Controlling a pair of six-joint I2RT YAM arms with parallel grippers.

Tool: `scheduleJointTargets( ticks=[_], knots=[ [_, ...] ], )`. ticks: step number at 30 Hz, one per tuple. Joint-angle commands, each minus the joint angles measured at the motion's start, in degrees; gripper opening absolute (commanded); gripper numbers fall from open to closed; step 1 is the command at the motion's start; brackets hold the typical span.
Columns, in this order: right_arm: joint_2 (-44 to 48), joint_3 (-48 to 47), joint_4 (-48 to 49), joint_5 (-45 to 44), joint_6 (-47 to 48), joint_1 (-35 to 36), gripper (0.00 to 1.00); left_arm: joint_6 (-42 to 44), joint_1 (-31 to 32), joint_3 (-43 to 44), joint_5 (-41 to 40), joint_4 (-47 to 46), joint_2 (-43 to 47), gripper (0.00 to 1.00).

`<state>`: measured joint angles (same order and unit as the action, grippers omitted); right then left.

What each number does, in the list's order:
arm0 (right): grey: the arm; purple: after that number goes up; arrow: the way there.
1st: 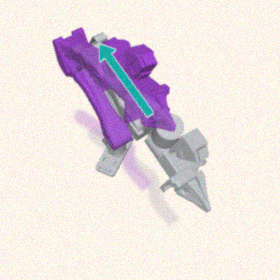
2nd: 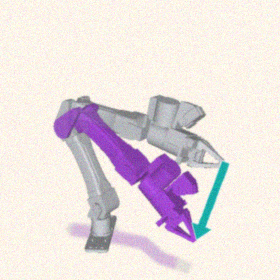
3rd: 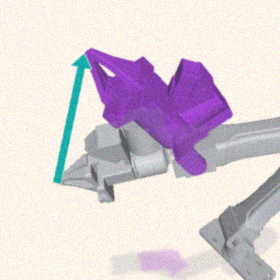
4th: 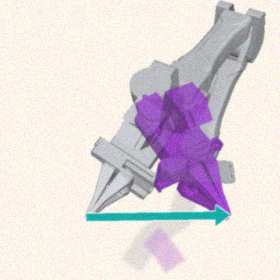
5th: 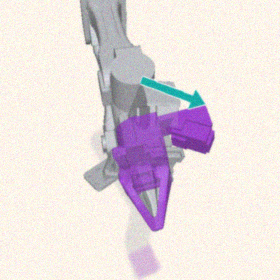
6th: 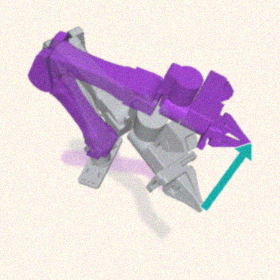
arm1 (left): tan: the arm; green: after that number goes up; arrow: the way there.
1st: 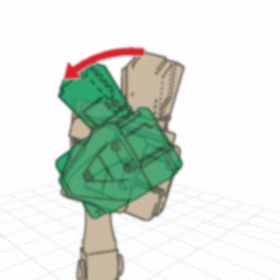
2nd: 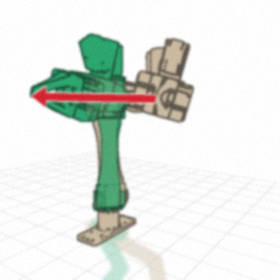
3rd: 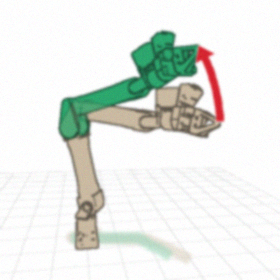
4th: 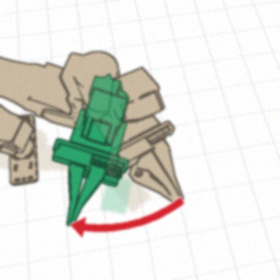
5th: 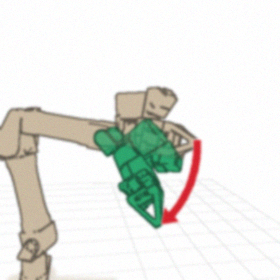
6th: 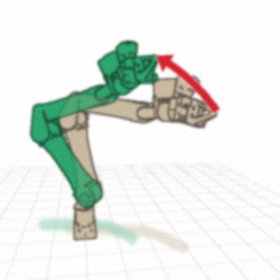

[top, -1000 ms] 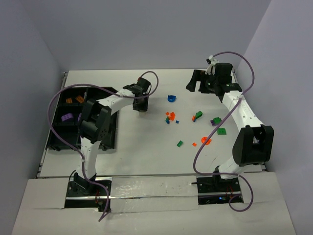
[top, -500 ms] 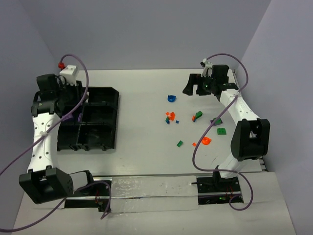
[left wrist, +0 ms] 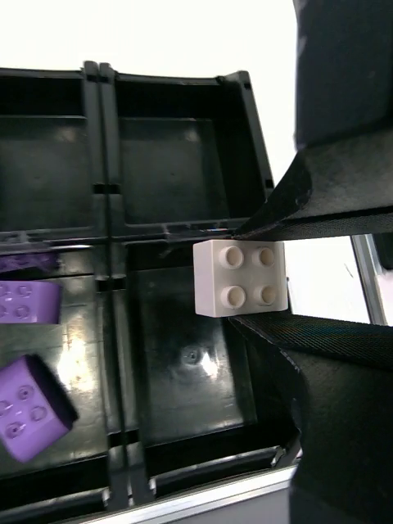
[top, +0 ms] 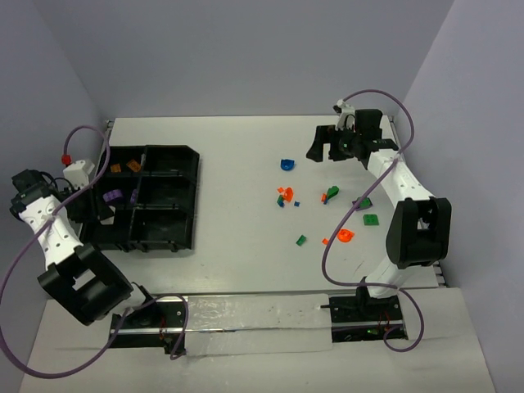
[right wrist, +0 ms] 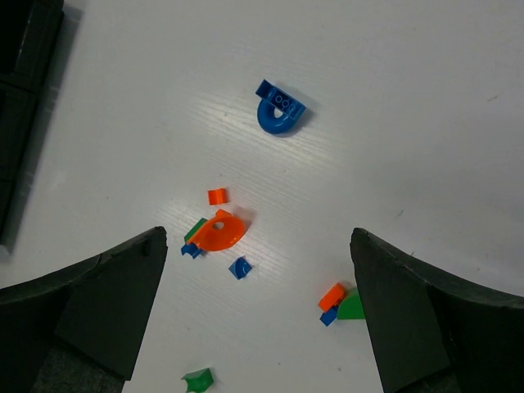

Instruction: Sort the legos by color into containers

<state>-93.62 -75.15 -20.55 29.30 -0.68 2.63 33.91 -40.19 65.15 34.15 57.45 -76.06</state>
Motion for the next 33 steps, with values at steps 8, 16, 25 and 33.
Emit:
scheduleJointTargets(
  ticks=[8,16,25,33],
  knots=[
    [2.5,4.4,0.8,-1.8,2.5,0.1,1.0,3.5,-0.9,-7.6,-1.9,-8.4,2.6,0.2],
    [2.9,5.1,0.7,-2.3,3.1,0.1,1.0,1.8,-0.9,-6.0,-4.0,-11.3,0.0,0.51],
    [4.9,6.7,0.2,-3.6,4.9,-0.2,1.0,3.6,-0.4,0.6,-2.1,-7.1,-0.8,0.65],
    [10.8,8.0,-11.3,-15.6,8.7,-3.7,0.97,-6.5,24.3,5.7,-11.6,-20.6,5.7,0.66]
  ],
)
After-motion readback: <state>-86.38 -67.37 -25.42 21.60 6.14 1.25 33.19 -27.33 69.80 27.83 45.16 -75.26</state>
